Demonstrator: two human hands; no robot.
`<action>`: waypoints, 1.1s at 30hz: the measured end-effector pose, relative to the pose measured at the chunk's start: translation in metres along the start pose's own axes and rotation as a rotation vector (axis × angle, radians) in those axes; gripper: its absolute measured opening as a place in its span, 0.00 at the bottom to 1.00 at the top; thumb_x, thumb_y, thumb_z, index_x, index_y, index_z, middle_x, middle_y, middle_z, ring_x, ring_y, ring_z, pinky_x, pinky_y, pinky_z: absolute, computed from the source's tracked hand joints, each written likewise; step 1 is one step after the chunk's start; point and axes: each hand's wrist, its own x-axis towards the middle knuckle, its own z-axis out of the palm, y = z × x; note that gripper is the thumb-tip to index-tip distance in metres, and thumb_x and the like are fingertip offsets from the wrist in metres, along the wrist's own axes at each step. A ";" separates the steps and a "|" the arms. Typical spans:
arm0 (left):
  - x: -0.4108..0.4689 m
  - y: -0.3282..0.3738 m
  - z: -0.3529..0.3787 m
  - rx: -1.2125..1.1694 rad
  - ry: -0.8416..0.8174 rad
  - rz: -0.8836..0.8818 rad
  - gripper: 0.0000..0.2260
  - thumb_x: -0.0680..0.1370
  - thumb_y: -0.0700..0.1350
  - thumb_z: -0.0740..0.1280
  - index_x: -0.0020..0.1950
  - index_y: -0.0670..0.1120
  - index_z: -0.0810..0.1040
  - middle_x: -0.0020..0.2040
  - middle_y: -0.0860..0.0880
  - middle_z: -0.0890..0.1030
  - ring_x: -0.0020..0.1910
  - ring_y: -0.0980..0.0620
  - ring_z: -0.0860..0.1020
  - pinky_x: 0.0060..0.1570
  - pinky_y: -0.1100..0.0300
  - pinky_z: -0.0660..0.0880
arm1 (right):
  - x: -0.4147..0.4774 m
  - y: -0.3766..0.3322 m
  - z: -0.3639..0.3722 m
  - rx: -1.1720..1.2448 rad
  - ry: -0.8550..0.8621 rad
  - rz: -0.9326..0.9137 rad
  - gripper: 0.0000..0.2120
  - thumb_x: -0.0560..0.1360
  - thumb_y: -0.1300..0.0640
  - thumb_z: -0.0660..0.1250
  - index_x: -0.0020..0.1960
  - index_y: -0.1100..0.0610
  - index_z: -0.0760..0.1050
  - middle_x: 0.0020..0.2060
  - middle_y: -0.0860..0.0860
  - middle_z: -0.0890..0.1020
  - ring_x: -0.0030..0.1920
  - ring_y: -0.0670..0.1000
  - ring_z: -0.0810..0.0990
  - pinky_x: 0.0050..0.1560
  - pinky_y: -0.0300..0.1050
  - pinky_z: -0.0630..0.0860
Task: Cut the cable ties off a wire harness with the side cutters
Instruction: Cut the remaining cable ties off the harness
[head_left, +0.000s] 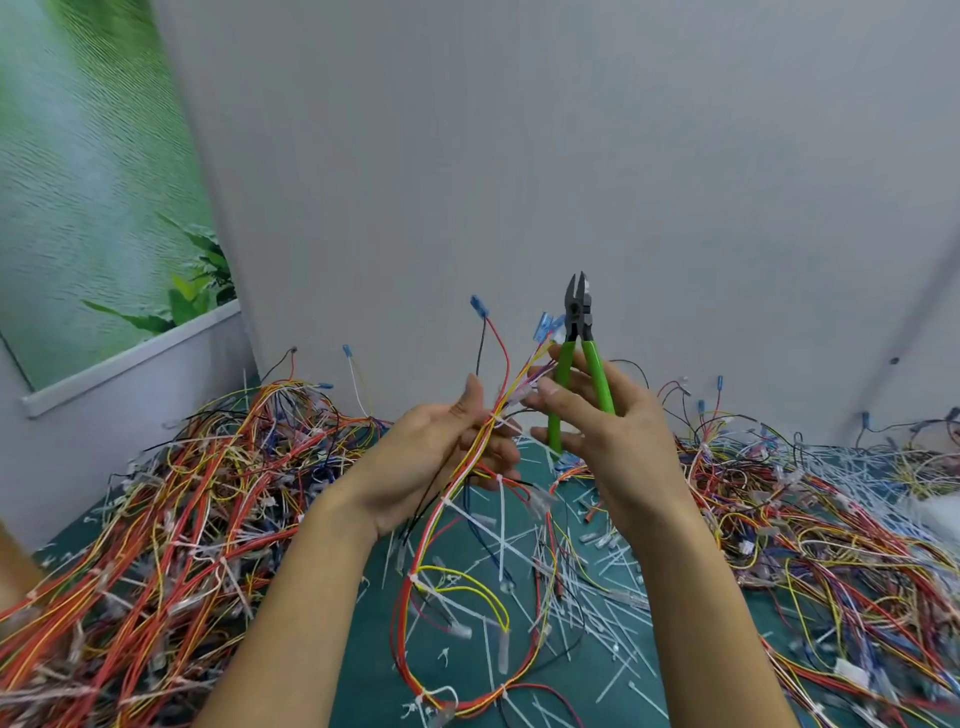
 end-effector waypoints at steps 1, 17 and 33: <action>-0.001 0.001 -0.001 -0.069 -0.044 -0.034 0.28 0.77 0.64 0.60 0.55 0.40 0.82 0.47 0.40 0.84 0.46 0.44 0.84 0.52 0.50 0.81 | 0.000 0.000 -0.001 -0.016 0.006 -0.009 0.13 0.73 0.55 0.77 0.56 0.47 0.84 0.52 0.51 0.87 0.54 0.54 0.87 0.50 0.50 0.85; 0.005 0.003 -0.004 -0.322 0.140 0.096 0.07 0.71 0.39 0.70 0.47 0.42 0.77 0.40 0.46 0.83 0.37 0.51 0.83 0.40 0.62 0.81 | 0.007 -0.008 -0.025 0.122 0.090 0.123 0.11 0.82 0.52 0.66 0.61 0.54 0.80 0.45 0.50 0.80 0.42 0.52 0.81 0.38 0.49 0.77; 0.009 0.004 -0.005 -0.098 0.456 0.310 0.08 0.73 0.36 0.74 0.50 0.42 0.79 0.42 0.48 0.85 0.37 0.53 0.82 0.40 0.64 0.80 | -0.006 -0.015 -0.026 0.074 -0.629 0.604 0.24 0.77 0.47 0.67 0.66 0.63 0.79 0.50 0.59 0.81 0.47 0.65 0.83 0.45 0.60 0.83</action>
